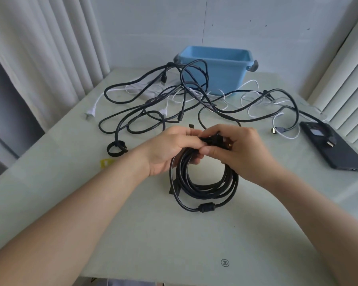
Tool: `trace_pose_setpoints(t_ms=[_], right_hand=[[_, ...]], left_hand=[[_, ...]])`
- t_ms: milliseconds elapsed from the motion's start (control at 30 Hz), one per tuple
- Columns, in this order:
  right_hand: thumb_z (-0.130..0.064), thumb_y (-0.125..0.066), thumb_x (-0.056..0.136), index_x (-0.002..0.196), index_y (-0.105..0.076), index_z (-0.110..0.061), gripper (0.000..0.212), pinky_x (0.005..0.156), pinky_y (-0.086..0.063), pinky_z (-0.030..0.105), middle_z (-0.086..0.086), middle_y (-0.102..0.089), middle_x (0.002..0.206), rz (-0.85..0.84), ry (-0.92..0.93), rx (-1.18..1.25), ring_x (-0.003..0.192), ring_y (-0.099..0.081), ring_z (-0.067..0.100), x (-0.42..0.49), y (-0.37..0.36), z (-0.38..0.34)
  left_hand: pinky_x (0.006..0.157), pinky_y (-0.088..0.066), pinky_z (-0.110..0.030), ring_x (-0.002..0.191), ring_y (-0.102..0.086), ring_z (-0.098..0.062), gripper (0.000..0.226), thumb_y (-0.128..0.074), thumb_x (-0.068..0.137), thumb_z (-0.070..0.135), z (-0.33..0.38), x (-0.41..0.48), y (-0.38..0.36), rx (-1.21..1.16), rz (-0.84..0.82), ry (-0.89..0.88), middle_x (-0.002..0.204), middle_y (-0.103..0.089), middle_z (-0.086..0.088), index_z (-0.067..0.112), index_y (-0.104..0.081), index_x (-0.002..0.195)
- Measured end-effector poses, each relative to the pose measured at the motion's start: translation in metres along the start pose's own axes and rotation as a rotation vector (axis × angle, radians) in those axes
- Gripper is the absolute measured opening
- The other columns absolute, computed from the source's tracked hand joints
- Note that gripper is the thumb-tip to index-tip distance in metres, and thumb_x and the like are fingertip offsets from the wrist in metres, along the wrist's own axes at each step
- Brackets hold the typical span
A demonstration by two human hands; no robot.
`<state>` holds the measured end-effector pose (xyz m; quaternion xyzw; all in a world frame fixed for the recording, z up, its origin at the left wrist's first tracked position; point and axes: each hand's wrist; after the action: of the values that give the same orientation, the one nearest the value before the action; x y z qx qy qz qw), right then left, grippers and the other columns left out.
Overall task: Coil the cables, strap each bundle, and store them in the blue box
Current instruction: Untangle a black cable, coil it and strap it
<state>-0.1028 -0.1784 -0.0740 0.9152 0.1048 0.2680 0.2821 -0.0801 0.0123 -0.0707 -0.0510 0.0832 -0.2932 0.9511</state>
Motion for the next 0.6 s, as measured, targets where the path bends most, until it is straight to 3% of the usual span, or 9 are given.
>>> trace_pose_setpoints(t_ms=[100,167,267,433,533,600], right_hand=[[-0.018,-0.078,0.084,0.092,-0.073,-0.019,0.010,0.059,-0.041,0.013,-0.020,-0.062,0.061,0.009,-0.068,0.009,0.053,-0.055,0.003,0.001,0.000,0.003],[-0.019,-0.077,0.085,0.090,-0.072,-0.018,0.007,0.057,-0.041,0.014,-0.014,-0.064,0.062,0.019,-0.110,-0.004,0.051,-0.054,0.003,0.000,0.002,0.004],[-0.024,-0.077,0.085,0.082,-0.067,-0.016,0.013,0.053,-0.042,0.020,-0.005,-0.064,0.063,0.029,-0.146,-0.050,0.051,-0.052,0.009,-0.001,0.003,0.005],[-0.026,-0.075,0.087,0.076,-0.054,-0.009,0.029,0.059,-0.046,0.028,0.007,-0.063,0.068,0.011,-0.170,-0.110,0.062,-0.056,0.024,0.002,0.002,0.009],[-0.019,-0.067,0.094,0.083,-0.048,-0.006,0.026,0.050,-0.055,0.039,0.007,-0.068,0.073,-0.073,-0.266,0.104,0.059,-0.067,0.024,0.001,0.003,0.008],[-0.018,-0.064,0.096,0.089,-0.045,-0.001,0.026,0.043,-0.049,0.035,0.012,-0.073,0.079,-0.096,-0.323,0.289,0.053,-0.064,0.027,0.001,0.005,0.006]], left_hand=[[0.073,-0.058,-0.032,0.081,-0.067,-0.023,0.036,-0.052,0.078,0.011,0.001,0.003,0.003,0.010,0.065,-0.038,0.092,-0.064,-0.013,0.001,-0.063,0.111],[0.088,-0.058,-0.038,0.092,-0.066,-0.020,0.034,-0.049,0.087,0.006,0.001,0.004,0.007,0.214,0.150,-0.129,0.103,-0.062,-0.009,0.007,-0.062,0.119],[0.093,-0.056,-0.030,0.096,-0.064,-0.007,0.037,-0.042,0.102,-0.005,0.001,0.002,0.011,0.567,0.209,-0.341,0.104,-0.066,0.004,0.010,-0.061,0.128],[0.089,-0.055,-0.019,0.096,-0.070,-0.002,0.043,-0.050,0.099,-0.006,-0.004,0.001,0.000,0.711,0.324,-0.532,0.111,-0.073,0.003,0.013,-0.058,0.137],[0.091,-0.058,-0.032,0.098,-0.073,-0.005,0.050,-0.056,0.097,-0.001,-0.007,0.000,-0.013,0.810,0.404,-0.708,0.114,-0.075,0.006,0.014,-0.051,0.144],[0.091,-0.058,-0.033,0.099,-0.072,-0.004,0.050,-0.061,0.096,0.002,-0.009,-0.001,-0.016,0.841,0.469,-0.821,0.111,-0.075,0.008,0.012,-0.050,0.144]])
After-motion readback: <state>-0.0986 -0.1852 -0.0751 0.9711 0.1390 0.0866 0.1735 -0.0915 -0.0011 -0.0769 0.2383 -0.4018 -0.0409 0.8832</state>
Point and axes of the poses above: each hand's wrist, its own x-axis towards the middle knuckle, its own y-axis out of the back of the hand, z = x × y
